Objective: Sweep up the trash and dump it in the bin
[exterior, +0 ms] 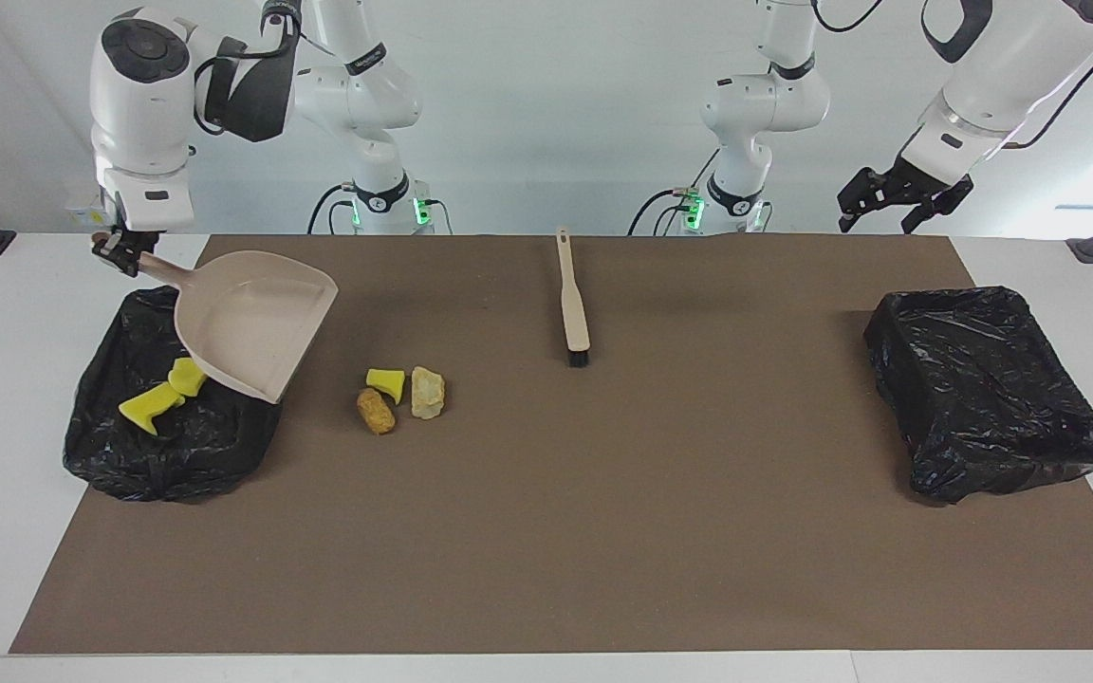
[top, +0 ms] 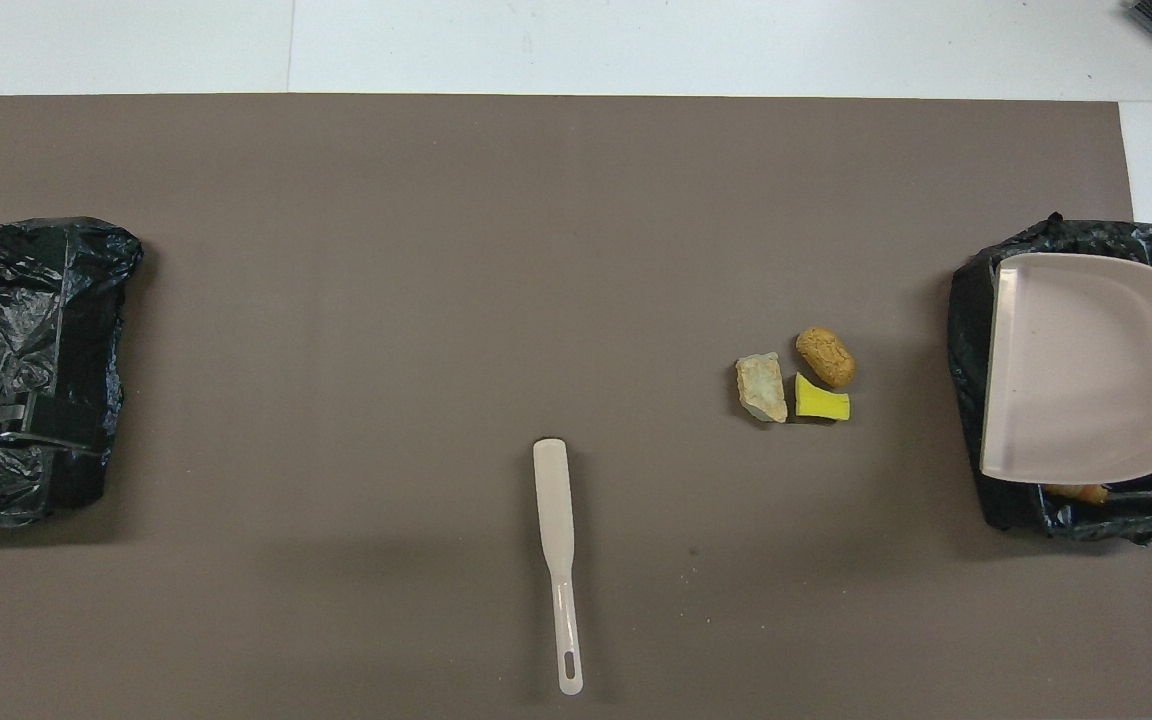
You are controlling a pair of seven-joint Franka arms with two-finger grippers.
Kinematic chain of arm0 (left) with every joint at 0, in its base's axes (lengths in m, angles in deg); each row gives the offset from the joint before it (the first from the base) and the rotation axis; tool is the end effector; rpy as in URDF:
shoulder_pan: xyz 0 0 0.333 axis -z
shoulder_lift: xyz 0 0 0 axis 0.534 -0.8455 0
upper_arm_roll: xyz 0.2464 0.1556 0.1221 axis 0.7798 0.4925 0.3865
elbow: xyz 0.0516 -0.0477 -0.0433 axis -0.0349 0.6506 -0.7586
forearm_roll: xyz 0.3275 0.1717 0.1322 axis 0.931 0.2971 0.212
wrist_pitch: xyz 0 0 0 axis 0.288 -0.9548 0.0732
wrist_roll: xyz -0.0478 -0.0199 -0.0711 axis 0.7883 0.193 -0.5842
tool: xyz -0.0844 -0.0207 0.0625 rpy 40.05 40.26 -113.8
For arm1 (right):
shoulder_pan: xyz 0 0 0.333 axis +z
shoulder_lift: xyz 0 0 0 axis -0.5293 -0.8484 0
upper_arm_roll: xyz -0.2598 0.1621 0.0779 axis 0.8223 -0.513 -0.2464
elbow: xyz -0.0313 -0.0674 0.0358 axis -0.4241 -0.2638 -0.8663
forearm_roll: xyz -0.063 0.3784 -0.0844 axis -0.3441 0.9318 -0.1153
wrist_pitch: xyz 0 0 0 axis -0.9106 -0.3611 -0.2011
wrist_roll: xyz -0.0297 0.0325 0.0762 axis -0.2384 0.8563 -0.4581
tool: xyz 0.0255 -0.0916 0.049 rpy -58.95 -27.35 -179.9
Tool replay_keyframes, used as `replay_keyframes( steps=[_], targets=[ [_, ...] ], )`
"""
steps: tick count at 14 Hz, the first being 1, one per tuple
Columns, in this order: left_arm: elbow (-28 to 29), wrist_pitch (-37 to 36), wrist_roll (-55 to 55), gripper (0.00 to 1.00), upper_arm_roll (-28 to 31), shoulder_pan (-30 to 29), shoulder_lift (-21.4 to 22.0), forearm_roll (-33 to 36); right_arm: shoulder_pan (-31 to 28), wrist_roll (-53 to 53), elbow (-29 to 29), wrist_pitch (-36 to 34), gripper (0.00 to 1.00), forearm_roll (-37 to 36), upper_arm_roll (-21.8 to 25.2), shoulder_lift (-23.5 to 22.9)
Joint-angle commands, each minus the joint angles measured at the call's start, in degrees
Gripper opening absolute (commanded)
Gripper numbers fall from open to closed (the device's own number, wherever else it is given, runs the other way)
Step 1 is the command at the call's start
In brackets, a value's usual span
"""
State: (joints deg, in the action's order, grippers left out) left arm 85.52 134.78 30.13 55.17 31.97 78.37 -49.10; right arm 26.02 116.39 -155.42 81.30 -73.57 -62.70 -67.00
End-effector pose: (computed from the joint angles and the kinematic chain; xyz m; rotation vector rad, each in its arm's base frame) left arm 0.4845 -0.0039 0.6148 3.0939 -0.0490 -0.1382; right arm 0.5060 -0.0947 0.5449 2.3028 1.6016 -0.3945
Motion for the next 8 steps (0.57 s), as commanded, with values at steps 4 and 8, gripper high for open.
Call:
replay_keyframes(
  steps=[4,8],
  targets=[
    [-7.11,0.63,0.16,1.00,-0.79,0.21,-2.84,1.15,5.67,-25.98,0.55,-6.88,0.00,10.36,-0.75,0.14],
    [-7.92,0.81,-0.27,1.00,-0.88,0.30,-3.64,0.98,6.12,-42.17,0.82,-7.50,0.00,15.14,-5.04,-0.03]
  ],
)
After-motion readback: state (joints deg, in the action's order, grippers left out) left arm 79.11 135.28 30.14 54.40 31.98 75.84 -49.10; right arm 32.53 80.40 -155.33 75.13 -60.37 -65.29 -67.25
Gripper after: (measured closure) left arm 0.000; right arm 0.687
